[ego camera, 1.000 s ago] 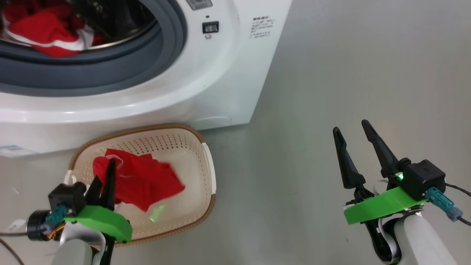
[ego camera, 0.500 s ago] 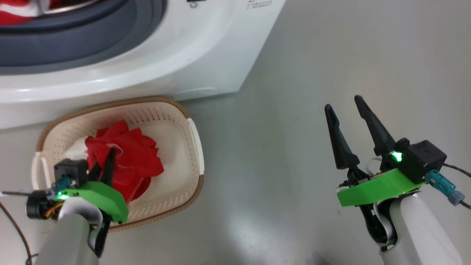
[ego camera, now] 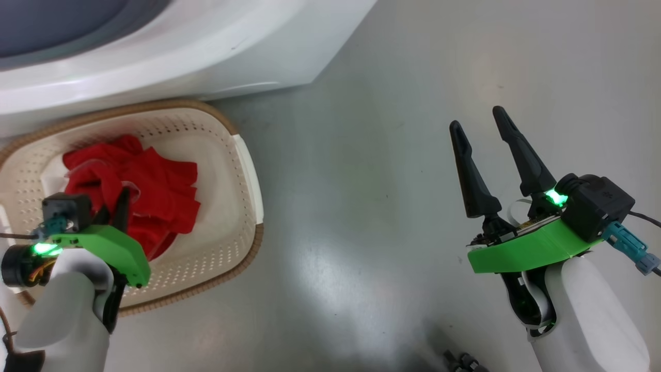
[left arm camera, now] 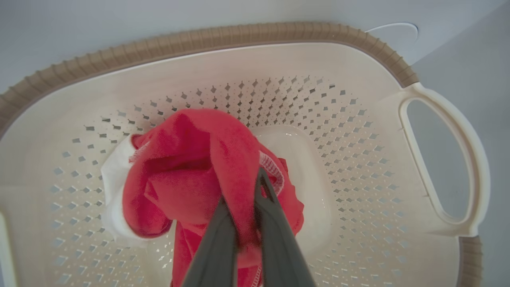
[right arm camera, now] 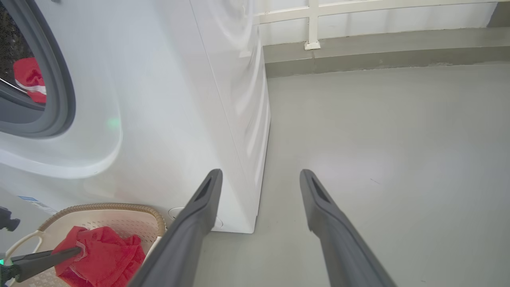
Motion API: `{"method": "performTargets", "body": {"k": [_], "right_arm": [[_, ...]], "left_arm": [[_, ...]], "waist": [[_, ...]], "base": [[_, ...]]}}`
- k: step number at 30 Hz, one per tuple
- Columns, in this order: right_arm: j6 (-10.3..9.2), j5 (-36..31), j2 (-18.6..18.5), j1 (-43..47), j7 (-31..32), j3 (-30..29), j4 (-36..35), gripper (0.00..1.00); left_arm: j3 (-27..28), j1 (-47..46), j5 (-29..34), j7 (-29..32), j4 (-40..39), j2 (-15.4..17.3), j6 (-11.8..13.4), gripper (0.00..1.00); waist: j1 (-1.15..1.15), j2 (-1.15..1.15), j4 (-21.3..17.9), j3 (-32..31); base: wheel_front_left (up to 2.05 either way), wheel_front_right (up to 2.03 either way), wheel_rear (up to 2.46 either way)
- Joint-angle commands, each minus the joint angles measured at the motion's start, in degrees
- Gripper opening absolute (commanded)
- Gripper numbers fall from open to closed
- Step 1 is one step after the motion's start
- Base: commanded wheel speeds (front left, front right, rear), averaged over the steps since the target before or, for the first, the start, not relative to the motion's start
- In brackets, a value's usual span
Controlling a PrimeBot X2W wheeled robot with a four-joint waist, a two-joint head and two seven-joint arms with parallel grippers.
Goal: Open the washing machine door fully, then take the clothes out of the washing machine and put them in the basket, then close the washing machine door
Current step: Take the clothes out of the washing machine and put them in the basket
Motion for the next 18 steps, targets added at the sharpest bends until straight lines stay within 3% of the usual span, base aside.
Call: {"method": "performTargets", "body": {"k": [1, 5, 8, 11, 12, 18], "right_arm": [[0.36, 0.4, 0.1, 0.1, -0.4, 1.4, -1.6, 1.0], [0.36, 0.5, 0.1, -0.1, -0.4, 1.4, -1.5, 1.0], [0.36, 0.4, 0.1, -0.1, -0.4, 1.4, -1.2, 1.0], [0.36, 0.2, 0.1, -0.1, -0.4, 1.3, -0.9, 1.0], [0.36, 0.2, 0.1, -0.1, -0.4, 1.3, -0.8, 1.0], [0.36, 0.0, 0.1, 0.3, -0.4, 1.1, -0.4, 1.0]], "left_arm": [[1.1, 0.2, -0.9, -0.4, 0.4, 2.3, 0.0, 0.0], [0.7, -0.6, -1.8, -0.4, 1.9, 2.5, 0.0, 0.0], [0.3, -0.9, -2.6, -0.4, 2.4, 2.7, 0.0, 0.44], [0.1, -0.6, -3.8, -0.4, 2.3, 2.6, 0.0, 0.96], [0.1, -0.4, -4.1, -0.4, 2.1, 2.5, 0.0, 1.0], [0.1, 1.0, -5.2, -0.4, 1.2, 2.2, 0.0, 1.0]], "waist": [[0.0, 0.0, -0.9, 1.4], [0.0, 0.0, -0.9, 1.5], [0.0, 0.0, -0.8, 1.1], [0.0, 0.0, -0.6, 0.0], [0.0, 0.0, -0.5, -0.4], [0.0, 0.0, -0.3, -2.3]], "base": [[0.0, 0.0, 0.0], [0.0, 0.0, 0.0], [0.0, 0.0, 0.0], [0.0, 0.0, 0.0], [0.0, 0.0, 0.0], [0.0, 0.0, 0.0]]}}
